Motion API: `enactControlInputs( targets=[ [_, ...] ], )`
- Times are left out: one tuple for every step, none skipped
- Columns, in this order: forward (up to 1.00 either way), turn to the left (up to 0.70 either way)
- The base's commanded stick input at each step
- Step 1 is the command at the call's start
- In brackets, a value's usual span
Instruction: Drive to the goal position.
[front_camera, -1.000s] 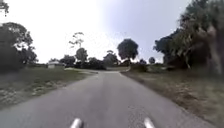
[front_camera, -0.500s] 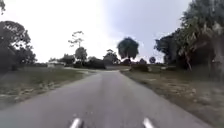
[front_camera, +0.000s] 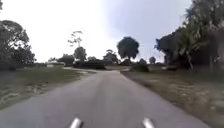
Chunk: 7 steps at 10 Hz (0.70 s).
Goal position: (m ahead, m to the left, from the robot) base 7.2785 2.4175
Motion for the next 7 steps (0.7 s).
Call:
enactControlInputs(
  targets=[
    [1.0,0.0],
    [1.0,0.0],
    [1.0,0.0],
    [1.0,0.0],
    [1.0,0.0],
    [1.0,0.0],
    [1.0,0.0]
  ],
)
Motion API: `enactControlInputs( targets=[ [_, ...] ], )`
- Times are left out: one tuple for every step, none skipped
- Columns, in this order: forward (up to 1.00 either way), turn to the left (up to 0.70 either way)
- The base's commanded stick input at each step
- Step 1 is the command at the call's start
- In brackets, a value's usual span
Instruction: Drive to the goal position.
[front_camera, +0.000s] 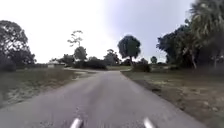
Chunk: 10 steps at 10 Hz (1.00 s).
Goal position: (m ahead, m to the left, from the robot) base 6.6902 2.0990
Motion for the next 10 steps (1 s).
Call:
enactControlInputs(
  targets=[
    [1.0,0.0],
    [1.0,0.0],
    [1.0,0.0],
    [1.0,0.0],
    [1.0,0.33],
    [1.0,0.4],
    [1.0,0.37],
    [1.0,0.09],
    [1.0,0.0],
    [1.0,0.0]
  ],
)
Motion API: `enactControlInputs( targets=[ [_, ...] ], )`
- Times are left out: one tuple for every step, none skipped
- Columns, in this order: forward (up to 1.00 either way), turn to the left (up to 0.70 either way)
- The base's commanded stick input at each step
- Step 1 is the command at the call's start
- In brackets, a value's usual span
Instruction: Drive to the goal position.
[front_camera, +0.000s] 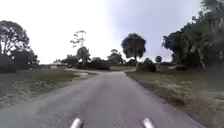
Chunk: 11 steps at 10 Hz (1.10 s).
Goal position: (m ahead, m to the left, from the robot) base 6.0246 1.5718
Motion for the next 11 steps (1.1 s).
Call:
enactControlInputs(
  targets=[
    [1.0,0.0],
    [1.0,0.0],
    [1.0,0.0],
    [1.0,0.0],
    [1.0,0.0],
    [1.0,0.0],
    [1.0,0.14],
    [1.0,0.29],
    [1.0,0.07],
    [1.0,0.0],
    [1.0,0.0]
  ],
)
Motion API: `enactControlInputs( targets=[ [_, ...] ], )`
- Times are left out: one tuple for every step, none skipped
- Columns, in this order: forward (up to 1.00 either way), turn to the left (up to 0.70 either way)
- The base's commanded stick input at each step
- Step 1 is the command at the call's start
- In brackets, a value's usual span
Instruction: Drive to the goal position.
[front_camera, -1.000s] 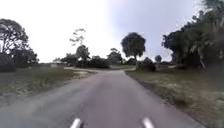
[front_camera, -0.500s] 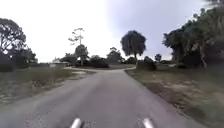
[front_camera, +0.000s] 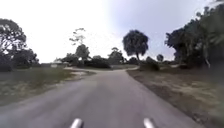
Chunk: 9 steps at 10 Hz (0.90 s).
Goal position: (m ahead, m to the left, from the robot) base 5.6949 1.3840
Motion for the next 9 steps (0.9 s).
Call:
enactControlInputs(
  targets=[
    [1.0,0.0],
    [1.0,0.0],
    [1.0,0.0],
    [1.0,0.0],
    [1.0,0.0],
    [1.0,0.0],
    [1.0,0.0],
    [1.0,0.0],
    [1.0,0.0]
  ],
)
